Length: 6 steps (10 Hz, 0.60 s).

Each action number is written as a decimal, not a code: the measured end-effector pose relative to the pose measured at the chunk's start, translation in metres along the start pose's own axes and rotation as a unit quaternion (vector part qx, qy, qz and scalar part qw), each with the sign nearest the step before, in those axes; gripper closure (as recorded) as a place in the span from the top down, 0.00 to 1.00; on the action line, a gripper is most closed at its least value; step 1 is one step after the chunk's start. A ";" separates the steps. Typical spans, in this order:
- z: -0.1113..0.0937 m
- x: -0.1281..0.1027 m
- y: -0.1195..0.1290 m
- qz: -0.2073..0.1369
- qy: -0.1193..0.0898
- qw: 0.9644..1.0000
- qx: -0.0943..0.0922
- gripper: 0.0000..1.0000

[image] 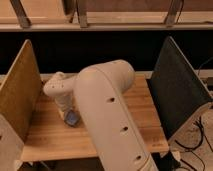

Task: Wipe the white sponge on the table

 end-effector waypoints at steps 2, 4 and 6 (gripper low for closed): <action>0.006 0.024 -0.022 0.022 0.021 0.999 0.009 0.00; 0.008 0.030 -0.050 0.049 0.031 0.998 0.027 0.00; 0.006 0.022 -0.073 0.062 0.029 0.996 0.053 0.00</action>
